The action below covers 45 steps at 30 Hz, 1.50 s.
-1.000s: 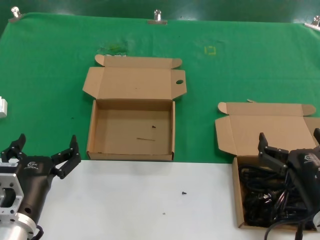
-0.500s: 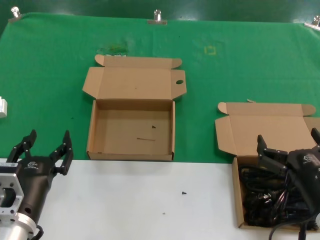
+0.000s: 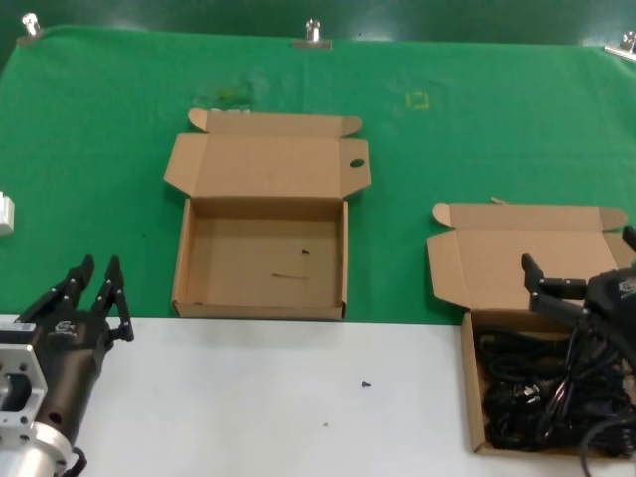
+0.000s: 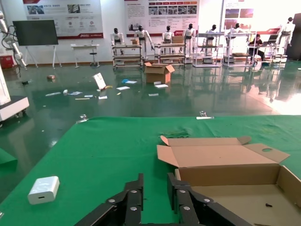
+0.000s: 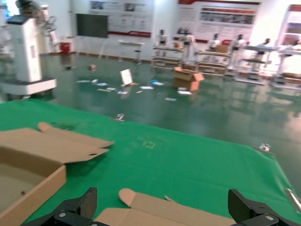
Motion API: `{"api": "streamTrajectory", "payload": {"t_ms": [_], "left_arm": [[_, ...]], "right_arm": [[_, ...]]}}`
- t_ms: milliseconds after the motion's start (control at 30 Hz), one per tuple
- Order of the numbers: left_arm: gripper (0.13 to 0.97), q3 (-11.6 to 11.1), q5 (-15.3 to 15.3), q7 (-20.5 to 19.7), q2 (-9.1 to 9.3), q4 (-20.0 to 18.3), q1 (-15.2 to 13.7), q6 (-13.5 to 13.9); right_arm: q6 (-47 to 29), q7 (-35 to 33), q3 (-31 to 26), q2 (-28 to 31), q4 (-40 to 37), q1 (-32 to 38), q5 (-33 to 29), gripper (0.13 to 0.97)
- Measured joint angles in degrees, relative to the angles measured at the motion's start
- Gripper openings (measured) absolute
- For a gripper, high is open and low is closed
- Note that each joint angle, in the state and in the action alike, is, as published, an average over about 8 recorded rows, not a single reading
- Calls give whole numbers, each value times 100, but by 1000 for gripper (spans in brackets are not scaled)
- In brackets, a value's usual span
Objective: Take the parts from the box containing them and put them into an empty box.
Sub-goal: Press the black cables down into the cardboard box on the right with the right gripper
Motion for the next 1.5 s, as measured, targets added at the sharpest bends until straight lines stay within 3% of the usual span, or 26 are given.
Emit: {"api": "streamTrajectory", "payload": {"t_ms": [367,467,833,1500], "left_arm": [[169,0,0,0,0,0,0,0],[169,0,0,0,0,0,0,0],[140,0,0,-1,0,0,0,0],[139,0,1,-1,0,0,0,0]], "right_arm": [[-1276,54,-184,1092,-189,376,19,966],[-1717,-17,-257,1373,-211,466,25,966],[-3494,-1018,-618,2132,-555,1096,-51,966],[-6083,-2471,-1511,2340,-2020,2996,-517,966]]}}
